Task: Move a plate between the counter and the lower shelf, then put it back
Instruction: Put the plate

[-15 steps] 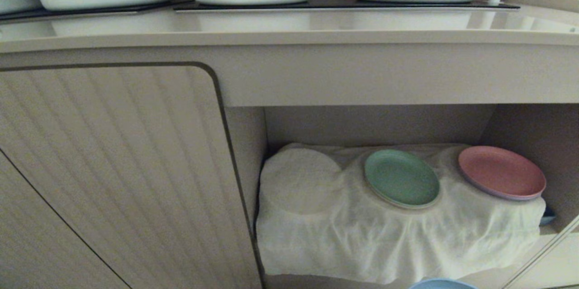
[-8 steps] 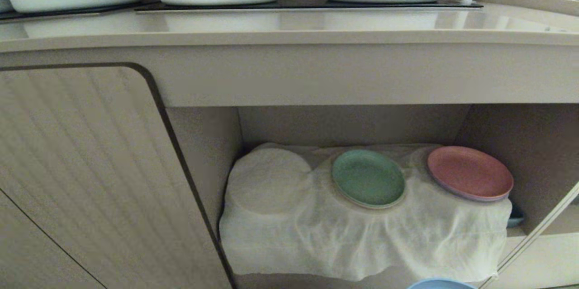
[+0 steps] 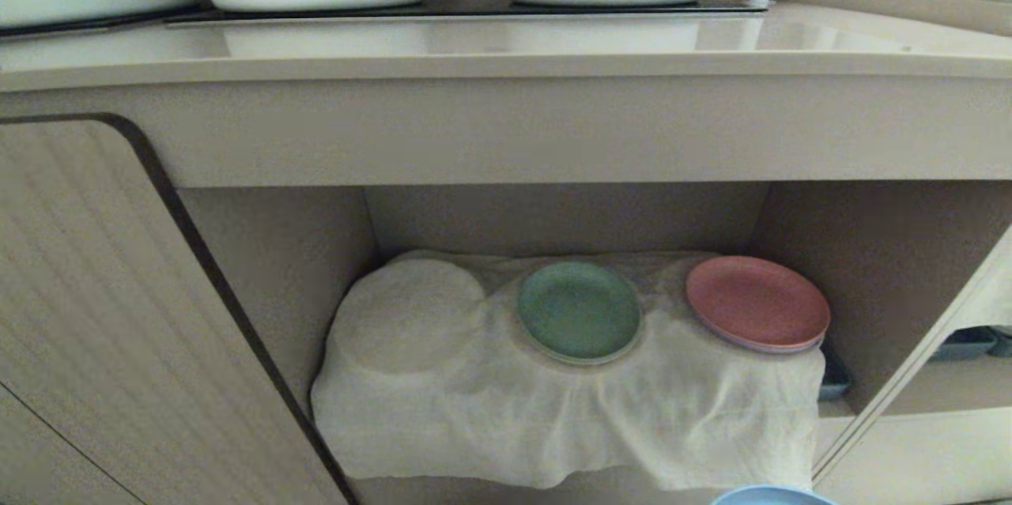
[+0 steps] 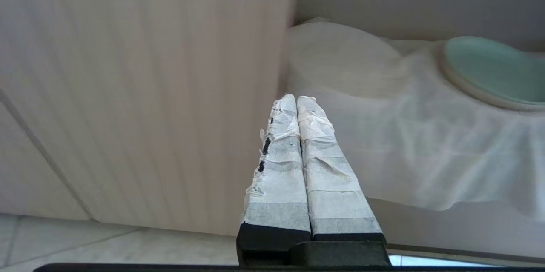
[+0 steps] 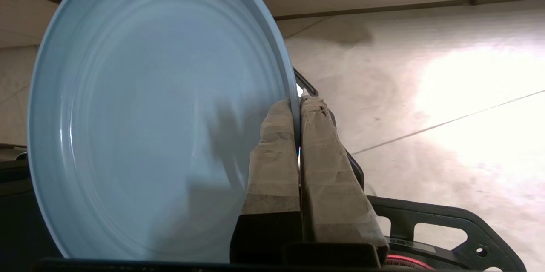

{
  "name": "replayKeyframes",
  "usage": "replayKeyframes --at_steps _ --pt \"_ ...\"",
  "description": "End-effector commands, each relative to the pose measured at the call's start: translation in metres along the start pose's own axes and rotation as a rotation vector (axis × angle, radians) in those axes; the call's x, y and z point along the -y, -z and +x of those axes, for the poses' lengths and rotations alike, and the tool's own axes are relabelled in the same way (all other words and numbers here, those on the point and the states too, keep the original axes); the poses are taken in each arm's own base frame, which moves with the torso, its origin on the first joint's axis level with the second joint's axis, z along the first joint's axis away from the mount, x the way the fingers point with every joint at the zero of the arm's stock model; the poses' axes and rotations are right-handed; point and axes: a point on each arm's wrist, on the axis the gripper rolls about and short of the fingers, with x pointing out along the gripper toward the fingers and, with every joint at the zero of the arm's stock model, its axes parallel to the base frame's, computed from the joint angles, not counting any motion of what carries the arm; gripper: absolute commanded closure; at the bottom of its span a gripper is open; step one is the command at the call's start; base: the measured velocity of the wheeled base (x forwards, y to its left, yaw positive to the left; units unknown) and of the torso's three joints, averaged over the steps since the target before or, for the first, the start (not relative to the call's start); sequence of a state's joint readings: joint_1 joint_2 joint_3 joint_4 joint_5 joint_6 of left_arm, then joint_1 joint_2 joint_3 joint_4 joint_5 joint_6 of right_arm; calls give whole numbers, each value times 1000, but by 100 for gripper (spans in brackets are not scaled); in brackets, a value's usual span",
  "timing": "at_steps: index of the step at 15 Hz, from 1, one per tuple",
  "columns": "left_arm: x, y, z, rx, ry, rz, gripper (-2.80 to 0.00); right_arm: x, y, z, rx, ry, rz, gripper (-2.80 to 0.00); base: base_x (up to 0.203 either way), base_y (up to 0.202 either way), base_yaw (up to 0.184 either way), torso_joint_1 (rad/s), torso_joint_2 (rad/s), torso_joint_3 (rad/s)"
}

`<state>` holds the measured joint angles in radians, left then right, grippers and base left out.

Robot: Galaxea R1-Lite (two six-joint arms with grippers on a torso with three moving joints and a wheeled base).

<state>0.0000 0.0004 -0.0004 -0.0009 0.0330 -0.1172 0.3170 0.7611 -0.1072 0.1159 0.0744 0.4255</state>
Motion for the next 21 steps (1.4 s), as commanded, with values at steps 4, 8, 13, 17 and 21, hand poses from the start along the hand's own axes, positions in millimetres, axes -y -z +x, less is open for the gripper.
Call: replayKeyframes --at_steps 4,8,13,17,21 --pt "0 0 0 1 -1 -1 0 0 1 -1 9 -5 1 0 0 -177 3 2 0 4" --pt "0 0 0 1 -1 1 0 0 1 -1 10 -6 0 0 0 -16 0 1 1 1" --pt "0 0 0 -1 -1 1 0 1 2 -3 18 -11 -1 0 0 0 0 0 0 0" --pt "0 0 0 -1 -1 1 0 1 4 -4 15 -33 -2 0 0 0 0 0 0 0" --pt "0 0 0 -1 -1 1 0 1 4 -4 10 -40 -2 0 0 0 0 0 0 0"
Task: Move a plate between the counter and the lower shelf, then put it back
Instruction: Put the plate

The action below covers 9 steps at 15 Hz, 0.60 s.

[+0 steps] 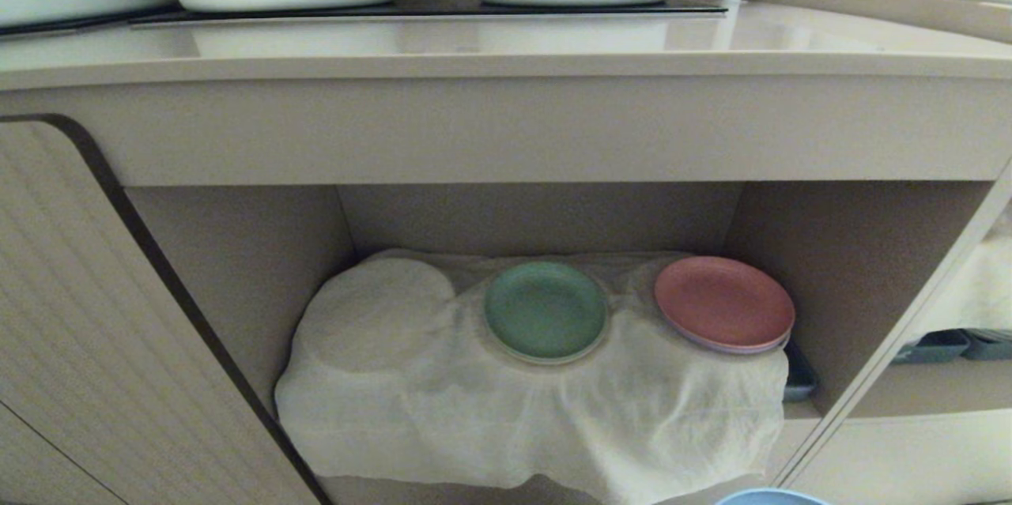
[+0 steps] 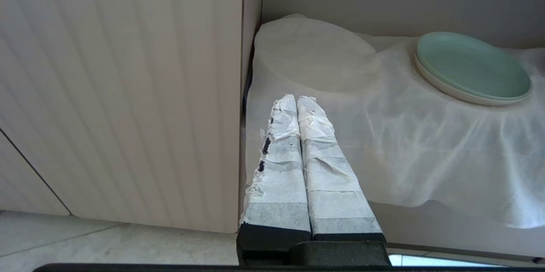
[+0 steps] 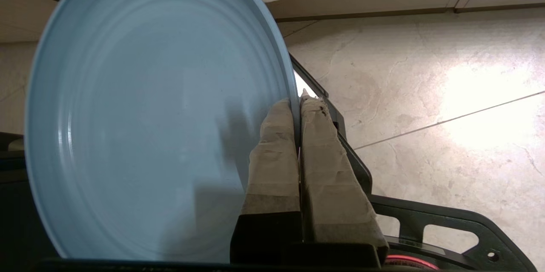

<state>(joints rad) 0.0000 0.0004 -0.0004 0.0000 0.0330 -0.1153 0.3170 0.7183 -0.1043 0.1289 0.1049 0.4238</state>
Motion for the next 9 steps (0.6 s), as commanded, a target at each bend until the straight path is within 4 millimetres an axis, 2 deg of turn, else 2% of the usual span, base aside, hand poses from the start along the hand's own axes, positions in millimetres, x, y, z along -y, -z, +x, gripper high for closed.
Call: replayKeyframes --at_steps 1,9 --pt "0 0 0 1 -1 -1 0 0 0 0 -1 -1 2 0 0 0 0 0 0 0" --pt "0 0 0 1 -1 -1 0 0 0 0 -3 -12 7 0 0 0 0 0 0 0"
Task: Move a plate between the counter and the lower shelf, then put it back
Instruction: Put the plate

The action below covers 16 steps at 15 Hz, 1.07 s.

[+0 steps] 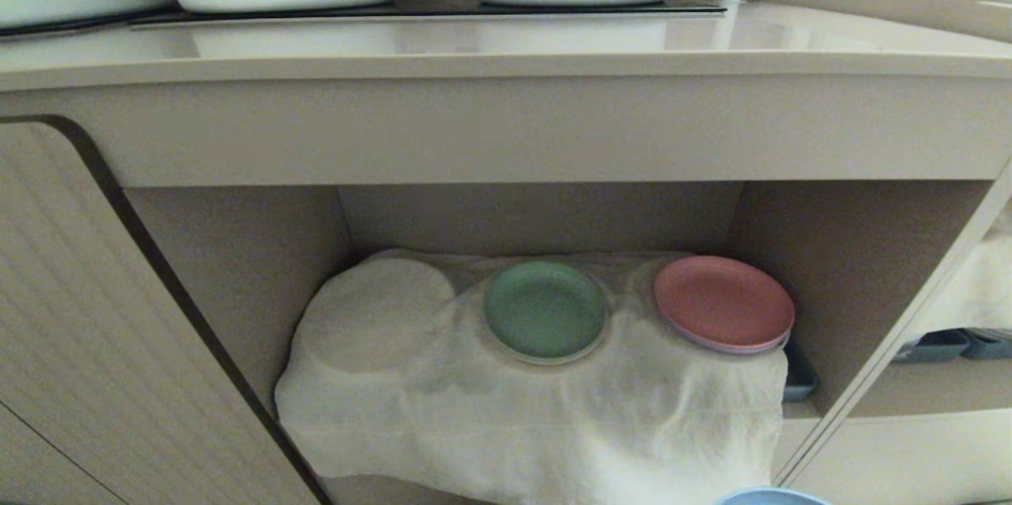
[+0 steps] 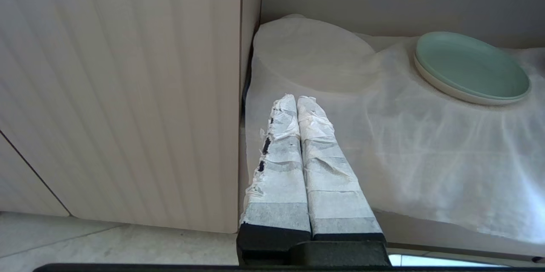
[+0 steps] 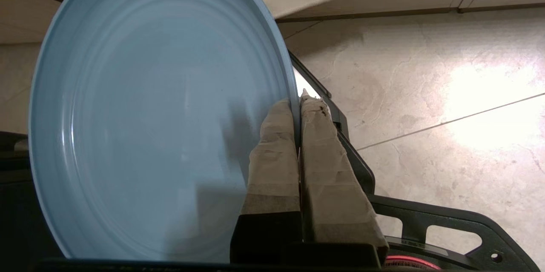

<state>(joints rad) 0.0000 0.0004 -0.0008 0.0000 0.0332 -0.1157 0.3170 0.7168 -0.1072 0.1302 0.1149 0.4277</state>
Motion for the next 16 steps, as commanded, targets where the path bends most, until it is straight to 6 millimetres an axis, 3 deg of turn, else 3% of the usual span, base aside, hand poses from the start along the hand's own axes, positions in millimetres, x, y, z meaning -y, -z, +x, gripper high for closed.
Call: replayKeyframes --at_steps 1,8,12,16 --pt "0 0 0 0 -1 -1 0 0 0 0 -1 -2 3 0 0 0 0 0 0 0" --pt "0 0 0 0 -1 -1 0 -2 -3 -5 -10 0 3 0 0 0 0 5 -6 -4" --pt "0 0 0 0 -1 -1 0 -2 -3 -5 -7 1 2 0 0 0 0 184 -99 -111" --pt "0 0 0 0 -1 -1 0 -2 -4 -5 -7 0 1 0 0 0 0 222 -533 -214"
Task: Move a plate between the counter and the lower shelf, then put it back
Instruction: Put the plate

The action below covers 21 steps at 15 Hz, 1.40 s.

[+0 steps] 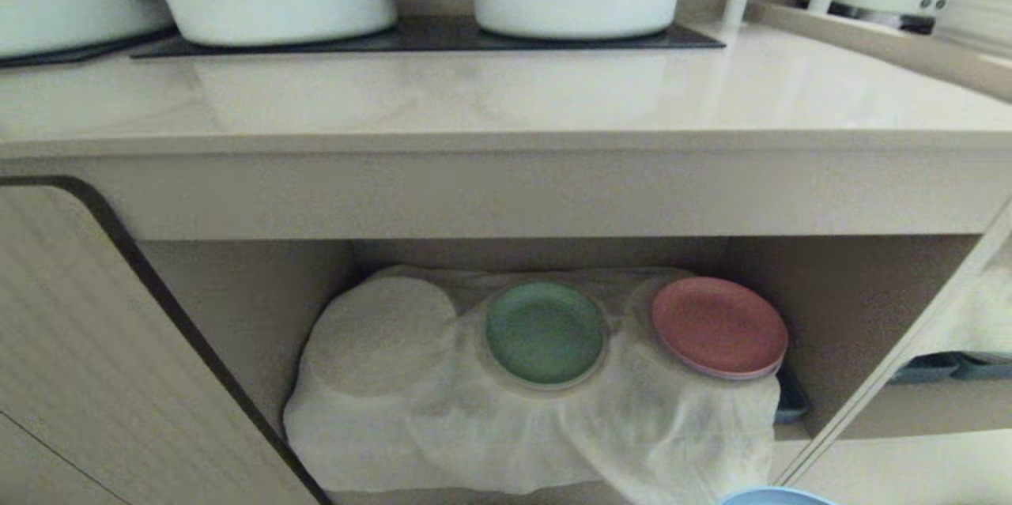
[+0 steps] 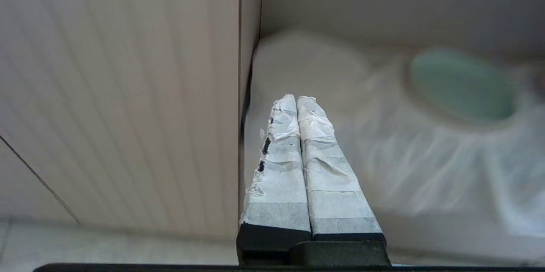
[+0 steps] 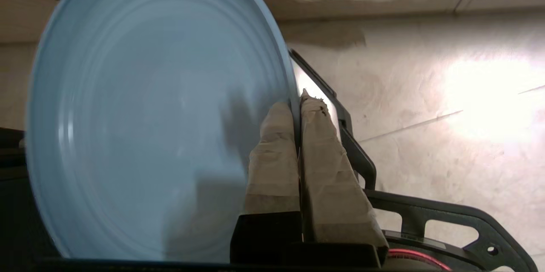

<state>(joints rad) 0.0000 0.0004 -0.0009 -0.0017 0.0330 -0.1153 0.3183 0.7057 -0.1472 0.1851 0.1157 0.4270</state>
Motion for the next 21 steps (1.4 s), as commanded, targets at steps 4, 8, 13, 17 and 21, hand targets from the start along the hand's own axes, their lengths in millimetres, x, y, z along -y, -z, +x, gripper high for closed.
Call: replayKeyframes --at_steps 4,8,13,17,21 --pt "0 0 0 -1 -1 -1 0 0 -1 0 -1 -2 1 0 0 0 0 162 -425 -166" --pt "0 0 0 -2 -1 -1 0 -1 -1 0 -3 -2 1 0 0 0 0 115 -468 -216" --pt "0 0 0 -1 -1 -1 0 -1 -2 0 0 -3 0 0 0 0 0 339 -489 -239" --pt "0 0 0 -2 -1 -1 0 -1 -2 0 1 -4 -1 0 0 0 0 277 -513 -251" --pt "0 0 0 -1 -1 -1 0 -2 -3 -1 4 -5 -2 0 0 0 0 278 -542 -267"
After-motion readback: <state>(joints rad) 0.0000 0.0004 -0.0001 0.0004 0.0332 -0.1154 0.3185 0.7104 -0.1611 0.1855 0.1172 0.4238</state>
